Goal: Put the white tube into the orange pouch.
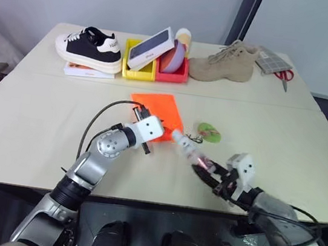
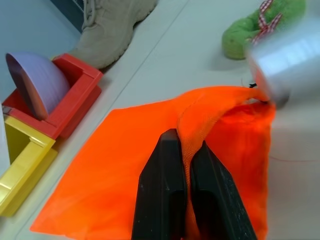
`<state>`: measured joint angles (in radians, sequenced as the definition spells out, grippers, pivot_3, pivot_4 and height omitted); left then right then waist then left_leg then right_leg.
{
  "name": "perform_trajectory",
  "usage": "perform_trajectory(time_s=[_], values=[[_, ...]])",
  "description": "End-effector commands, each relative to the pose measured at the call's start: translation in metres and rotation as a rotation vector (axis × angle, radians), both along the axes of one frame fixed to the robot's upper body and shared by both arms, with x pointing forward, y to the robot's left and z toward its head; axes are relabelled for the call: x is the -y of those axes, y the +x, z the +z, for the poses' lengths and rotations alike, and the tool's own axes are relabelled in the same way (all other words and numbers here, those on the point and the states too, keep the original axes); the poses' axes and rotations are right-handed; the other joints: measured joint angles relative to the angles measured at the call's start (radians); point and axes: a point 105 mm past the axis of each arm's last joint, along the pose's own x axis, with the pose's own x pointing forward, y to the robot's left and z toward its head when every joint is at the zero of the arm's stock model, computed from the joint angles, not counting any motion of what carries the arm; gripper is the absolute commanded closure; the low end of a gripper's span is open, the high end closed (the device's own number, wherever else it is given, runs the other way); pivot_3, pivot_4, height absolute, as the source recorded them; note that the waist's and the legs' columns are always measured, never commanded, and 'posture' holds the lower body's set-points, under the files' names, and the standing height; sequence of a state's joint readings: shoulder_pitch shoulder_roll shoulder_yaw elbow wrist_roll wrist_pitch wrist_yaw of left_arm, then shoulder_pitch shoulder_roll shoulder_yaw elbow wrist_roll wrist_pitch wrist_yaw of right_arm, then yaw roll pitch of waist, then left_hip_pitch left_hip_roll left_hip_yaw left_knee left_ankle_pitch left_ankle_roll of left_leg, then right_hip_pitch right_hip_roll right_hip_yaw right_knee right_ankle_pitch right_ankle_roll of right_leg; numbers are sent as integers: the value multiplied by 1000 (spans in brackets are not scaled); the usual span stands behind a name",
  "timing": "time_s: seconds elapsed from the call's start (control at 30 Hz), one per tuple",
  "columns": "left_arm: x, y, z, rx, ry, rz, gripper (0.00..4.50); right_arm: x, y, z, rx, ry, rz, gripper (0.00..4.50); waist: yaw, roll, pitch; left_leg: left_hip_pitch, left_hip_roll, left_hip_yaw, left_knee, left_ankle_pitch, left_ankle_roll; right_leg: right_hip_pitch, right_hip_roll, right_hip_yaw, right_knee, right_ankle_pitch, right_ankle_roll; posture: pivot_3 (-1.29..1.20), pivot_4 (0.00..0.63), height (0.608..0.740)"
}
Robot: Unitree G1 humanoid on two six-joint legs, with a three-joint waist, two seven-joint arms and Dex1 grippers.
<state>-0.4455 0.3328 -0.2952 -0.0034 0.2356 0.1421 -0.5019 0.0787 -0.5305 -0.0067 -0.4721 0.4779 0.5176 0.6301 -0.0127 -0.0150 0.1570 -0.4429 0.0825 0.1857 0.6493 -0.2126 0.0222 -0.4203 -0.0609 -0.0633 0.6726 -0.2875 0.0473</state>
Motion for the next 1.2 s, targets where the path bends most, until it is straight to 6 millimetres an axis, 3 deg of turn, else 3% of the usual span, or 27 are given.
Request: perform_trajectory(time_s=[0.03, 0.33, 0.77, 1.2], values=[[3, -2, 20, 58, -21, -19, 4500, -11, -3, 10, 31, -11, 57, 3275, 1, 0, 0, 0, 0, 0, 0, 0, 0, 0, 0, 0, 0, 0, 0, 0, 150, 740], [9, -7, 22, 60, -21, -68, 4500, -28, 20, 2, 43, -19, 13, 3275, -1, 0, 0, 0, 0, 0, -1, 0, 0, -1, 0, 0, -1, 0, 0, 0, 150, 740], [22, -28, 22, 33, -18, -179, 4500, -52, 66, 13, 79, 69, -136, 3275, -3, 0, 0, -1, 0, 1, -1, 0, 0, -2, 0, 0, 0, 0, 1, 0, 150, 740], [29, -41, 20, -6, -13, -256, 4500, -94, 94, 20, 136, -41, -82, 3275, -5, 0, 0, -1, 0, 2, -1, 1, -2, -2, 0, 0, 0, 0, 1, 0, 150, 740]])
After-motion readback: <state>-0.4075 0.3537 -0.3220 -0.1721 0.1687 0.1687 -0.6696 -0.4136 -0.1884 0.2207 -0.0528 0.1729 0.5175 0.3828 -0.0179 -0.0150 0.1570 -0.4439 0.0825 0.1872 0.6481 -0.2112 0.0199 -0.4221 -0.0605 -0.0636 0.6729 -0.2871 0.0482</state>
